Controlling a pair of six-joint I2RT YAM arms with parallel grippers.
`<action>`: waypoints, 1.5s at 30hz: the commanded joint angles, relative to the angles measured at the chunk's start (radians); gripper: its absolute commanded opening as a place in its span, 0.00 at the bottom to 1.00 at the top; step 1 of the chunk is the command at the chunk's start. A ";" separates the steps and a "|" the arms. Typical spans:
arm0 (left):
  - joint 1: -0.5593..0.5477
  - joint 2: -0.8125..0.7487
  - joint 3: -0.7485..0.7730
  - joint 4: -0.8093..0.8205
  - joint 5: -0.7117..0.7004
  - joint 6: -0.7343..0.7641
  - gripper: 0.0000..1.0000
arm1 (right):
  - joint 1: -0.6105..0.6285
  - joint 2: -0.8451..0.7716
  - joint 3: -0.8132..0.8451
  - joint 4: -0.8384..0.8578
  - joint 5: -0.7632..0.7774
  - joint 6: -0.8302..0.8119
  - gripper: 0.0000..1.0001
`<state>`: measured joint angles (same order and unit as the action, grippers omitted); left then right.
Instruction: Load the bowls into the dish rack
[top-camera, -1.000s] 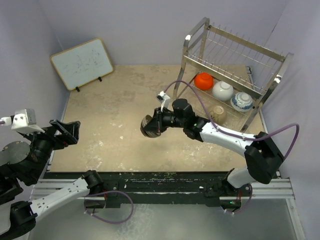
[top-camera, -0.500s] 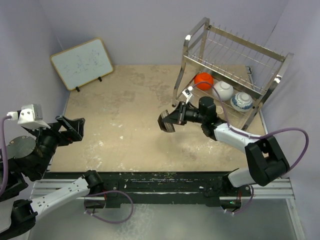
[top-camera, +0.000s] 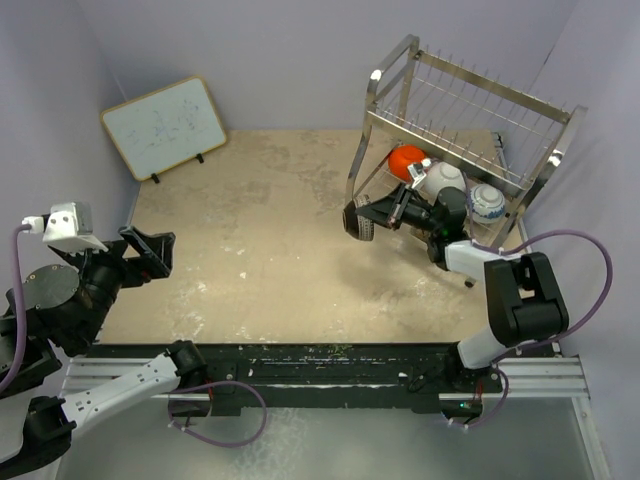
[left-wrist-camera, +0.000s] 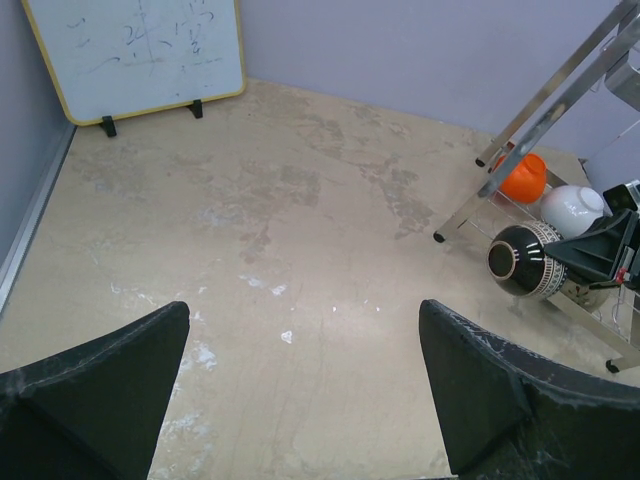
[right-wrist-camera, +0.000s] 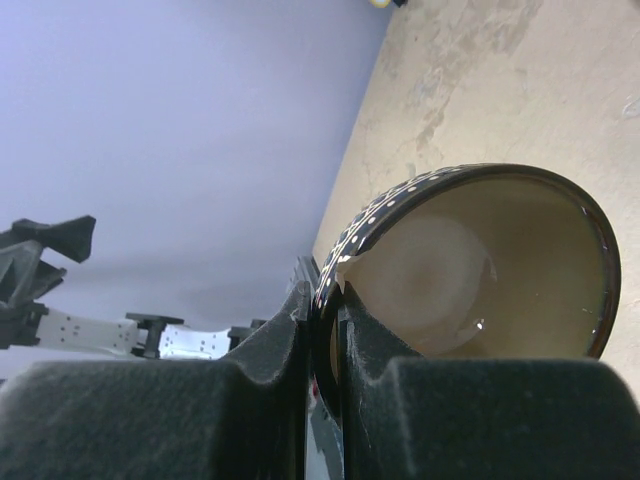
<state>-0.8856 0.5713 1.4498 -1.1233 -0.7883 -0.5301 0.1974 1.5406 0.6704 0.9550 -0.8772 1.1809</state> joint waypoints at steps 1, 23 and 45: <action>0.000 0.016 0.035 0.021 0.001 0.022 0.99 | -0.056 0.018 0.045 0.240 -0.045 0.132 0.07; 0.001 0.023 0.037 0.022 0.010 0.028 0.99 | -0.220 0.307 0.278 0.460 0.094 0.345 0.07; 0.001 0.020 0.035 0.008 0.018 0.035 0.99 | -0.210 0.527 0.390 0.550 0.204 0.406 0.08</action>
<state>-0.8856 0.5919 1.4624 -1.1244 -0.7727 -0.5079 -0.0196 2.0571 1.0172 1.4059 -0.6964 1.5719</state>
